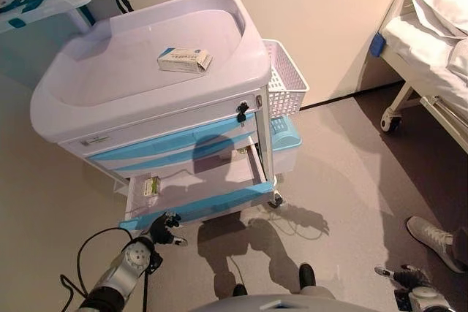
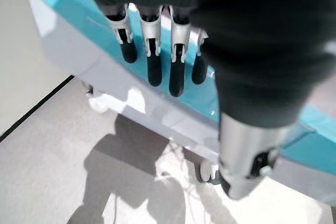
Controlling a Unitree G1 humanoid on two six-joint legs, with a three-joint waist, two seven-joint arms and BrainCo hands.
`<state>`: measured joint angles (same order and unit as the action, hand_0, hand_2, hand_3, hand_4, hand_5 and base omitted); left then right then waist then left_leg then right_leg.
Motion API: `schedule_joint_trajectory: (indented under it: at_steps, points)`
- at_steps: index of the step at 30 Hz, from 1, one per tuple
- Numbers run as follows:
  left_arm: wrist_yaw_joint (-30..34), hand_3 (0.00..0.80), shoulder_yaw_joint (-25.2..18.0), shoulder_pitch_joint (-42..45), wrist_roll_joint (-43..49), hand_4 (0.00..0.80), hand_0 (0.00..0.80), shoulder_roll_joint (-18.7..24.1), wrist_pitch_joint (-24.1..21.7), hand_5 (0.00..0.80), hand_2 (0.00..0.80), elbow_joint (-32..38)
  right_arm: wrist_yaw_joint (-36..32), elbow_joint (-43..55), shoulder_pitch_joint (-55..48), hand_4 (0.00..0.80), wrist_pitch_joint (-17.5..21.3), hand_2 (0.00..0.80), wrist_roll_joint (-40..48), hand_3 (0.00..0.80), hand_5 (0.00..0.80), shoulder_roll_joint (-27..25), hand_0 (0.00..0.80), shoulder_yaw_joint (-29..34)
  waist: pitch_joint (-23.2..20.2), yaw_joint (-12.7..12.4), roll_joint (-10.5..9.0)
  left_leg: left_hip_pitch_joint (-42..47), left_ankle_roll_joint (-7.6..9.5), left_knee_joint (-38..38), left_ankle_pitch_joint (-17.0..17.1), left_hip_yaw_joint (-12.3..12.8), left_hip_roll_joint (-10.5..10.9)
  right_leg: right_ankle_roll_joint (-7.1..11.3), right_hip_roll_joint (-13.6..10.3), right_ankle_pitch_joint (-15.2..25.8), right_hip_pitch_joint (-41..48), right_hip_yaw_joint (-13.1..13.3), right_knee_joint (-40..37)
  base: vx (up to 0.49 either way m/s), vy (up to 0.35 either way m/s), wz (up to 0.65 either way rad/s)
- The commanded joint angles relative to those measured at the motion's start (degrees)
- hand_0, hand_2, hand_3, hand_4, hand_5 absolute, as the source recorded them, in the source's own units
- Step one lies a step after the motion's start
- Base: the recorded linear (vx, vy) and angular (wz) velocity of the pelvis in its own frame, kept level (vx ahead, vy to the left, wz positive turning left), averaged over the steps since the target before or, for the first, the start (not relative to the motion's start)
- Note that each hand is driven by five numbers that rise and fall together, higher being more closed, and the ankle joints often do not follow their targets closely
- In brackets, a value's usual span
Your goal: Open the drawer and pick up the medicine
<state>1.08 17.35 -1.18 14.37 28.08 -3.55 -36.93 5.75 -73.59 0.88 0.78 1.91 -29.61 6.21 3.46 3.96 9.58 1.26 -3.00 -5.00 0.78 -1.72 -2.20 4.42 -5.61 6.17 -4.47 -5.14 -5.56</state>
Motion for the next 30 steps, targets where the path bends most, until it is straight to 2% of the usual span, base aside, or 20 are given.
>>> schedule_joint_trajectory:
  at_steps: [1, 21, 26, 30]
  points:
    - [-1.43, 0.0, -0.41, -5.67, -0.28, 0.0, 0.0, 5.0, -1.81, 0.0, 0.0, 0.69, -0.18, -3.23, 1.48, 0.0, -0.13, 0.0, 0.45, 0.0, 0.0, -0.1, 0.0, -0.07, -0.95, 2.03, -3.98, -2.96, 1.4, 0.78, -0.43, -0.28, 3.75, 4.2, -1.72, -2.25, 1.25, -1.21, 1.05, 0.0, 0.0, 0.0]
    - [-4.97, 0.0, 0.53, -17.06, 2.33, 0.0, 0.0, 9.47, -0.54, 0.0, 0.0, -7.75, -0.35, -3.64, 0.33, 0.0, -0.28, 0.0, 0.12, 0.0, 0.0, -0.37, 0.0, -0.65, 0.18, 4.54, -5.05, -4.04, 1.04, 0.37, -0.26, 0.8, 3.19, 4.22, -1.19, -1.76, -0.61, 0.32, 1.02, 0.003, -0.002, -0.03]
    - [-5.06, 0.0, 0.72, -17.84, 2.29, 0.0, 0.0, 9.98, -0.65, 0.0, 0.0, -7.48, -0.41, -3.72, 0.18, 0.0, -0.29, 0.0, 0.12, 0.0, 0.0, -0.11, 0.0, -0.95, 0.53, 4.59, -5.35, -4.21, 1.03, 0.36, -0.17, 0.82, 3.16, 4.25, -1.15, -1.57, -0.92, 0.44, 1.01, 0.0, 0.0, 0.0]
    - [-4.24, 0.0, 0.35, -15.83, 1.83, 0.0, 0.0, 9.17, -1.2, 0.0, 0.0, -4.55, -0.6, -4.08, 0.03, 0.0, -0.37, 0.0, -0.42, 0.0, 0.0, 0.28, 0.0, -1.01, 0.45, 4.24, -5.55, -3.85, 1.1, 0.35, -0.43, 0.84, 3.1, 4.24, -1.16, -1.55, -0.71, 0.56, 0.99, 0.0, 0.0, 0.0]
